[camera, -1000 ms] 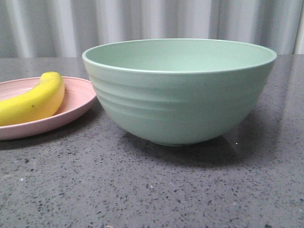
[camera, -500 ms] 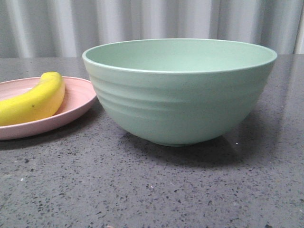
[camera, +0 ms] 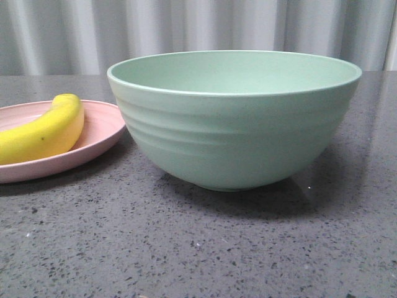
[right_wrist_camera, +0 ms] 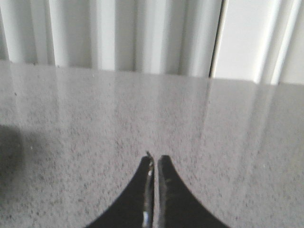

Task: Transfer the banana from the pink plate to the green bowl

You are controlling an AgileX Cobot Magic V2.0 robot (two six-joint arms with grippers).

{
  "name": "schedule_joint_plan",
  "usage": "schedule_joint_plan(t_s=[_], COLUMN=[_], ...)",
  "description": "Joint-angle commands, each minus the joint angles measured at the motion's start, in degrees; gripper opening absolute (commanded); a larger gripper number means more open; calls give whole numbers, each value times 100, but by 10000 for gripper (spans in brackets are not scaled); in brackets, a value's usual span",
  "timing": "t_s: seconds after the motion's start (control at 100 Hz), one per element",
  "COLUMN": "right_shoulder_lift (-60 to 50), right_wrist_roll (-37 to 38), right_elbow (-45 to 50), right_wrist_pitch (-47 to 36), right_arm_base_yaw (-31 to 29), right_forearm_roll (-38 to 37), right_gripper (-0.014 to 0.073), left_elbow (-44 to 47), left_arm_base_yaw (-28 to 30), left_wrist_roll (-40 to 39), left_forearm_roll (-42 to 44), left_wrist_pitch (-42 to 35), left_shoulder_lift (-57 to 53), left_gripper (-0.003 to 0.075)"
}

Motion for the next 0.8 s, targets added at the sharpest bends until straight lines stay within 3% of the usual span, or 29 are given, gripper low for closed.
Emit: schedule_joint_plan(t_s=[0.0, 0.79], right_shoulder_lift=[-139, -139], right_wrist_roll=[-24, -24], right_elbow=[121, 121], right_wrist_pitch=[-719, -401], right_arm_base_yaw=[-43, -43], right_forearm_roll=[18, 18], right_gripper=[-68, -68], left_elbow=[58, 58], left_arm_base_yaw=[5, 5], left_wrist_roll=[-40, -40], left_forearm_roll=[1, 1], left_wrist_pitch=[-503, -952], left_shoulder_lift=[-165, -165], left_gripper=[-20, -20])
